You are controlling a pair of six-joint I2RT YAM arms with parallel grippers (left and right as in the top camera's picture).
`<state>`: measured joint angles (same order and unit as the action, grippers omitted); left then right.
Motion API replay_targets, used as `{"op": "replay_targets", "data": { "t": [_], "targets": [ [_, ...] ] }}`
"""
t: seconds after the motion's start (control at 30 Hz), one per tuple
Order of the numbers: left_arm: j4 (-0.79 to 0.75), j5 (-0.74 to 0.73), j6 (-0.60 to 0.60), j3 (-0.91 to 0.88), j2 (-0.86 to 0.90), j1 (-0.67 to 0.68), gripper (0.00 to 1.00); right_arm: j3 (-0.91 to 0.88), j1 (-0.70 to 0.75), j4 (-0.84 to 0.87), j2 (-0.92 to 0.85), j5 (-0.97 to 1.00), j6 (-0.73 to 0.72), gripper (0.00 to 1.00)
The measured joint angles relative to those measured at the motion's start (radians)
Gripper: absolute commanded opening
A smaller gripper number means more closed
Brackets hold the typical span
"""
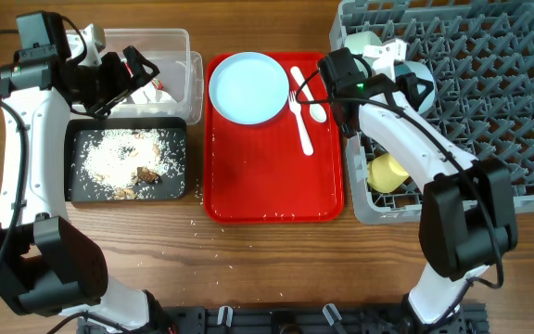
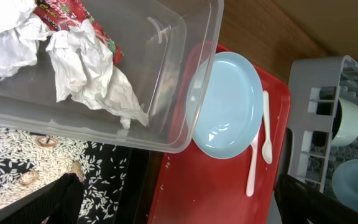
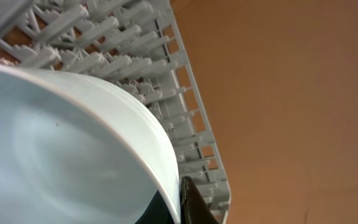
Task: Sort waste into correct bins and load items into the dishwasher rack
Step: 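Place the mint bowl into the back of the rack with right gripper, then grasp the blue bowl with the right gripper and set it in the rack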
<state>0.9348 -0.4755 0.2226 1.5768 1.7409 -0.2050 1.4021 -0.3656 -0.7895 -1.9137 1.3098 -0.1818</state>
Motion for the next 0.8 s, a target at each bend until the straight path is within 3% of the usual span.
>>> {"op": "replay_targets", "data": {
  "t": [0.1,0.27,0.4,0.5,0.73,0.77,0.8],
  "targets": [
    [0.0,0.0,0.0,0.0,0.0,0.0,1.0,0.0,0.002,0.027,-0.003,-0.016,0.076,0.08],
    [0.0,0.0,0.0,0.0,0.0,0.0,1.0,0.012,-0.007,-0.027,0.005,-0.248,0.249,0.72],
    [0.0,0.0,0.0,0.0,0.0,0.0,1.0,0.012,-0.044,-0.109,0.007,-0.344,0.254,0.91],
    [0.0,0.0,0.0,0.0,0.0,0.0,1.0,0.01,-0.066,-0.122,0.021,-0.421,0.255,0.97],
    [0.0,0.0,0.0,0.0,0.0,0.0,1.0,0.006,-0.094,-0.014,0.266,-0.752,0.289,0.98],
    [0.0,0.0,0.0,0.0,0.0,0.0,1.0,0.006,-0.094,0.003,0.288,-0.824,0.292,0.97],
    [0.0,0.0,0.0,0.0,0.0,0.0,1.0,0.006,-0.093,0.038,0.307,-0.944,0.293,0.87]
  ]
}}
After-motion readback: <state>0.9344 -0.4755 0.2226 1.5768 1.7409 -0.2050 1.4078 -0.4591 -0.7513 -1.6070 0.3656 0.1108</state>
